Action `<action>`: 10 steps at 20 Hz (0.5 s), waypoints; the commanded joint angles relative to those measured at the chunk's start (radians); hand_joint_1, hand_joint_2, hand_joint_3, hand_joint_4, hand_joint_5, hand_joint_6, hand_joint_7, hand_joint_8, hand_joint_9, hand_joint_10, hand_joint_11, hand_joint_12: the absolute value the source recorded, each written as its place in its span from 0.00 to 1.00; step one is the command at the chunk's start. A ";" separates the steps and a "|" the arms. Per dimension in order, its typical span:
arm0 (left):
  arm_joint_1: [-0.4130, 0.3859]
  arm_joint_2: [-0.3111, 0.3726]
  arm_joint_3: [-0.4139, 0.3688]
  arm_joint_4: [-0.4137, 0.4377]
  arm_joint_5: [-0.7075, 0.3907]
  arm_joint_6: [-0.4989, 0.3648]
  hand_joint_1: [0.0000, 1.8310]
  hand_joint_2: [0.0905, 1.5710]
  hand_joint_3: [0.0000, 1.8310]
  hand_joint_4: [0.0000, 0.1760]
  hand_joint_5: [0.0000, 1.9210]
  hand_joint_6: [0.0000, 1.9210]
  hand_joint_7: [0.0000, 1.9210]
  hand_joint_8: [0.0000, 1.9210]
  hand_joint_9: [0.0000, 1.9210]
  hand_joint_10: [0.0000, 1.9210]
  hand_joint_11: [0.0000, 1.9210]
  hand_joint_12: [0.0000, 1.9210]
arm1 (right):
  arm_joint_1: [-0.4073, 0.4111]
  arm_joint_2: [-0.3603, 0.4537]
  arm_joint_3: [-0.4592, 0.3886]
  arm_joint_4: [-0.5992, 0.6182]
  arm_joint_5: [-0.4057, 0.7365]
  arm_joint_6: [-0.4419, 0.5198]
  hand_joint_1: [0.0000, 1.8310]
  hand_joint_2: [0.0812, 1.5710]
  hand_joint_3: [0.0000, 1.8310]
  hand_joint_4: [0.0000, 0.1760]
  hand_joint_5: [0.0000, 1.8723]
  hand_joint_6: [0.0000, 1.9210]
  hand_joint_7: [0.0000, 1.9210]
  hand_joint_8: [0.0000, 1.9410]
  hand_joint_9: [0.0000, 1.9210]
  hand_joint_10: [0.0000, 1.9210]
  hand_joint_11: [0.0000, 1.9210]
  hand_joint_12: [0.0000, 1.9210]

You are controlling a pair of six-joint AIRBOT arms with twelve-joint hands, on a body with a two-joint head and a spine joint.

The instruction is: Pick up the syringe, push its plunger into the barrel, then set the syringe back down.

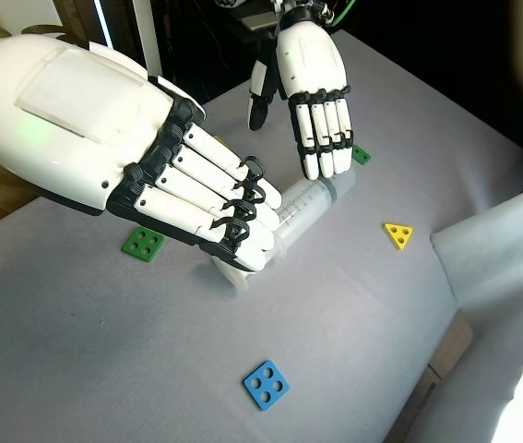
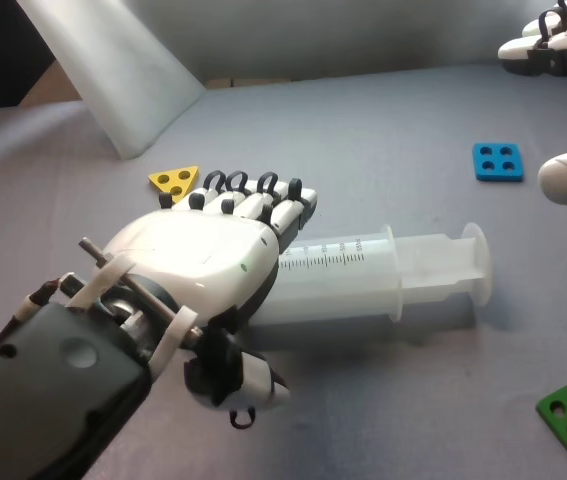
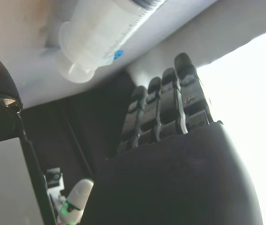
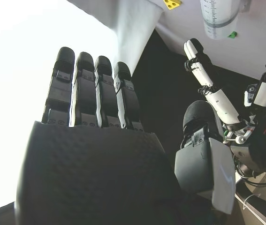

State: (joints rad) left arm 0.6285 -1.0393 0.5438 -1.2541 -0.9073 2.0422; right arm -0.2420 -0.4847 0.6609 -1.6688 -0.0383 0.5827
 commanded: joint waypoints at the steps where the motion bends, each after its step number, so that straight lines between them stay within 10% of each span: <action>1: -0.005 -0.012 0.006 0.072 -0.055 0.004 0.61 0.53 0.00 0.00 0.00 0.00 0.00 0.00 0.00 0.00 0.00 0.21 | 0.010 0.000 0.001 -0.002 -0.014 0.001 0.00 0.72 0.00 0.00 0.10 0.00 0.08 0.00 0.06 0.00 0.00 0.17; 10: 0.003 -0.141 0.091 0.062 -0.113 0.040 0.62 0.54 0.00 0.00 0.00 0.00 0.00 0.00 0.00 0.00 0.00 0.21 | 0.010 0.000 0.001 -0.002 -0.012 0.000 0.00 0.75 0.01 0.00 0.10 0.00 0.08 0.00 0.06 0.00 0.00 0.16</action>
State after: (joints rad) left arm 0.6380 -1.1831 0.6369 -1.2652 -0.9668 2.0762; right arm -0.2420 -0.4847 0.6609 -1.6688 -0.0368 0.5827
